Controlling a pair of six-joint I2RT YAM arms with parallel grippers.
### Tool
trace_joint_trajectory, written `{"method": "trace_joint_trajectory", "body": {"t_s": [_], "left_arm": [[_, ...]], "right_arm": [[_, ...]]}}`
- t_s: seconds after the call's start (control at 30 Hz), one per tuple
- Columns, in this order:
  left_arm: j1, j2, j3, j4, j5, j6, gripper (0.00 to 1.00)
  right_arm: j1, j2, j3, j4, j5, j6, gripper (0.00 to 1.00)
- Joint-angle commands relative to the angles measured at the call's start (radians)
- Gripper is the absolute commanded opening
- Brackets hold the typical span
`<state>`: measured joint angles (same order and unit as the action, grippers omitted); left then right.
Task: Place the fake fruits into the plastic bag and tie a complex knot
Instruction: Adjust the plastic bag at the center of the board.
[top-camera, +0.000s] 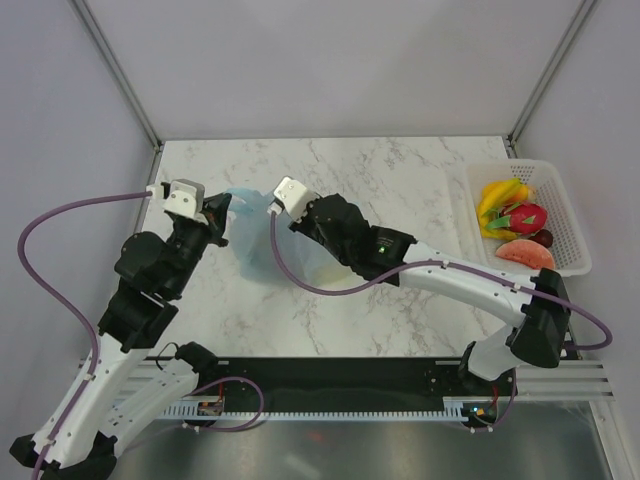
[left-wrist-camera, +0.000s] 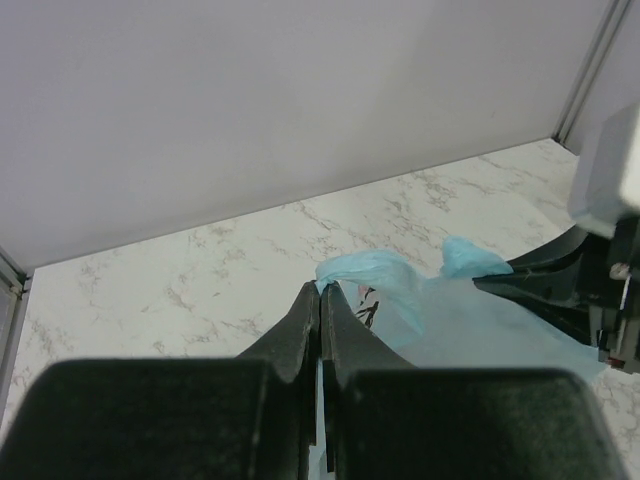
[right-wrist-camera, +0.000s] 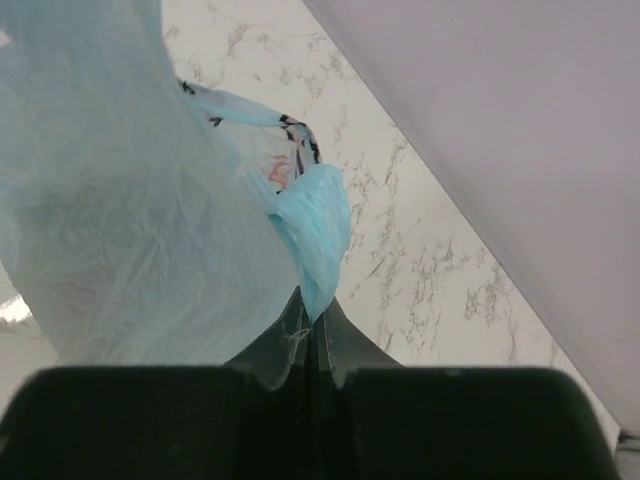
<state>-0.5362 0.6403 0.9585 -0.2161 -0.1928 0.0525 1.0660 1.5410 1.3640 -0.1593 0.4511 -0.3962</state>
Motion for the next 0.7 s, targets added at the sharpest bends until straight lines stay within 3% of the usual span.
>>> {"method": "trace_joint_trajectory", "body": {"t_s": [0.0,0.23,0.37,0.53,0.6,0.67], "left_arm": [[0.004,-0.004,0.014,0.009,0.001,0.033,0.02],[0.004,-0.011,0.081,0.009,0.042,0.006,0.02],[0.004,-0.014,0.132,0.004,0.056,-0.003,0.02],[0.004,-0.042,0.138,-0.005,0.036,0.013,0.02],[0.004,-0.053,0.128,-0.005,0.039,0.029,0.02],[0.004,-0.051,0.106,-0.005,0.027,0.056,0.02]], "right_arm": [[-0.005,-0.111,-0.015,0.115,0.07,0.121,0.04],[-0.008,-0.242,-0.048,0.231,0.335,0.325,0.03],[-0.008,-0.294,-0.055,0.213,0.383,0.388,0.19],[-0.009,-0.341,-0.115,0.189,0.365,0.453,0.12],[-0.009,-0.372,-0.149,0.165,0.373,0.476,0.0],[-0.011,-0.415,-0.199,0.161,0.405,0.528,0.0]]}}
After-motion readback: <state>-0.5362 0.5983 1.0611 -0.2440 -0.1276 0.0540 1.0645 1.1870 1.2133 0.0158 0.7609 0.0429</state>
